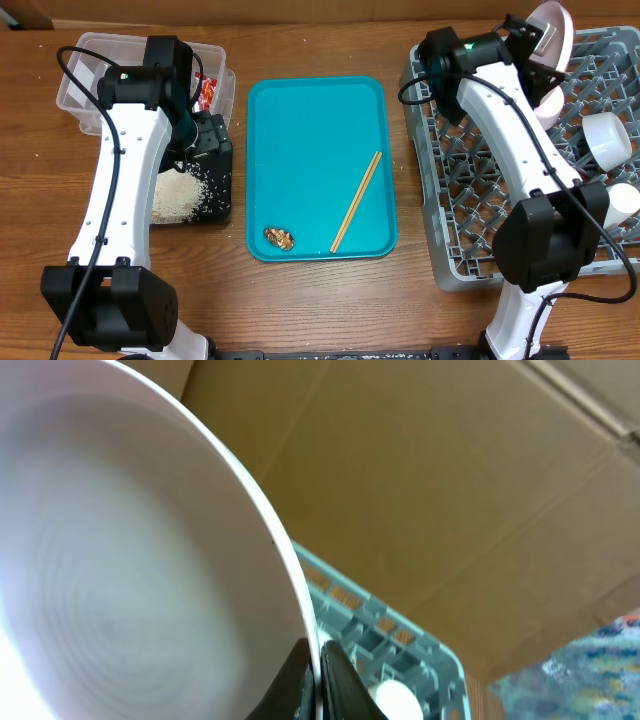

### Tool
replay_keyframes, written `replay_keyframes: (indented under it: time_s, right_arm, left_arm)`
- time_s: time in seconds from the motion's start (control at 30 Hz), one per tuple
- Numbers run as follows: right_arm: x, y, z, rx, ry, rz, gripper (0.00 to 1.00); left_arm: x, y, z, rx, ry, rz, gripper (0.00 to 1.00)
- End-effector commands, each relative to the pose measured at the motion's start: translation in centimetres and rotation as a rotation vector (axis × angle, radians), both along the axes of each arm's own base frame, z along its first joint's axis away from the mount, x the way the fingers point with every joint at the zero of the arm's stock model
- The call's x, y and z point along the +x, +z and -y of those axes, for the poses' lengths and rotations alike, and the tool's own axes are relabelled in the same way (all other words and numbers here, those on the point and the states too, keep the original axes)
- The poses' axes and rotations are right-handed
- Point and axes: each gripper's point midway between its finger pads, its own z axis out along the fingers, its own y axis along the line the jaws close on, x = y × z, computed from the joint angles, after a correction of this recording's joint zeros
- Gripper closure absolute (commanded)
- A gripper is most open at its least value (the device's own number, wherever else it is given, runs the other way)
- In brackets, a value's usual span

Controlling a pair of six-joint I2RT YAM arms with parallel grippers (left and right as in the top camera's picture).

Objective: Sort waste into correct bins and load items into the dishwasher
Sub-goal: 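Stand the plate upright in the rack and open the right gripper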

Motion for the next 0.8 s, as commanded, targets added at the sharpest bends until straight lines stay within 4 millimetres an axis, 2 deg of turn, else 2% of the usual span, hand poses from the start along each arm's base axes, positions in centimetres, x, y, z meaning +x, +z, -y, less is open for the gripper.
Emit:
replay_keyframes:
  time_s: [0.0, 0.37, 0.67, 0.7, 0.77]
  right_arm:
    - [-0.4, -2.5, -0.3, 0.057, -0.003, -0.069, 0.96]
    - [-1.3, -8.1, -1.0, 0.152, -0.010, -0.137, 0.96]
    - [-0.9, -8.3, -3.2, 0.155, 0.044, -0.130, 0.96]
    - [-0.9, -8.3, -3.3, 0.155, 0.048, -0.131, 0.83]
    - [-1.0, -8.2, -3.4, 0.148, 0.052, -0.141, 0.46]
  left_arm:
    - [0.2, 1.1, -0.1, 0.009, 0.014, 0.034, 0.11]
    - [0.3, 1.1, -0.1, 0.009, 0.014, 0.037, 0.11]
    - [0.3, 1.1, -0.1, 0.009, 0.014, 0.037, 0.11]
    - [0.3, 1.1, -0.1, 0.009, 0.014, 0.037, 0.11]
    - [0.3, 1.1, -0.1, 0.009, 0.014, 0.037, 0.11]
